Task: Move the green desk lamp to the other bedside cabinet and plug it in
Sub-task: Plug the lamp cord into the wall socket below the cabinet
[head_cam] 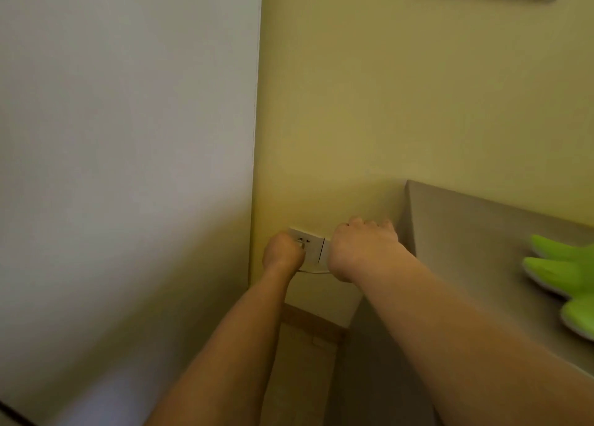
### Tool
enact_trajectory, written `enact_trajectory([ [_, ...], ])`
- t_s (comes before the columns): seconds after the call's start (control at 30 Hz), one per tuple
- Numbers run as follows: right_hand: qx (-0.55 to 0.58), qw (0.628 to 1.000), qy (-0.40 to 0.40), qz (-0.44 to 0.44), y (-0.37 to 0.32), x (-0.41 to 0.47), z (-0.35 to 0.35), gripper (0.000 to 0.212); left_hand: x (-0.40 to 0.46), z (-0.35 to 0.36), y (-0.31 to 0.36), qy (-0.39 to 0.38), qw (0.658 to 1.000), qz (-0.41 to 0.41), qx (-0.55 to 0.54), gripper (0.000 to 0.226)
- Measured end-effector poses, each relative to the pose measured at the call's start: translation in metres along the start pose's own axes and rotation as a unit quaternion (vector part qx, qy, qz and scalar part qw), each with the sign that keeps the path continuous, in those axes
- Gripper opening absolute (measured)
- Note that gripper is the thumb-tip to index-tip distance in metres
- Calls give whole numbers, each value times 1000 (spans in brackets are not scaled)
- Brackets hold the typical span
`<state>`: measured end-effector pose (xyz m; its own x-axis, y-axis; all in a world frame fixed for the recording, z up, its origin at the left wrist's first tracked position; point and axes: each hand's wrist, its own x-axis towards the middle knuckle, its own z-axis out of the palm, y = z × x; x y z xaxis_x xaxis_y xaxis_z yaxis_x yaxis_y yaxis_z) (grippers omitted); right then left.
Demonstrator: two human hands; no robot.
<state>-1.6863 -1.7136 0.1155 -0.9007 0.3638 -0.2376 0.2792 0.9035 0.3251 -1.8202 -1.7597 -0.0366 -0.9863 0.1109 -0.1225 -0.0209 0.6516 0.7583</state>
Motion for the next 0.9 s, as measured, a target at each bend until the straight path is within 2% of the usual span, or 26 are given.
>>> enact_trajectory([
  [0.33, -3, 999, -32, 2, 2, 0, -2, 57, 1, 9, -5, 25, 995, 69, 71, 10],
  [0.57, -21, 997, -74, -5, 1, -1, -3, 54, -2, 12, -1, 5, 997, 71, 42, 18],
  [0.9, -89, 988, -124, -16, 5, -12, -3, 56, -1, 20, -1, 22, 996, 81, 41, 23],
])
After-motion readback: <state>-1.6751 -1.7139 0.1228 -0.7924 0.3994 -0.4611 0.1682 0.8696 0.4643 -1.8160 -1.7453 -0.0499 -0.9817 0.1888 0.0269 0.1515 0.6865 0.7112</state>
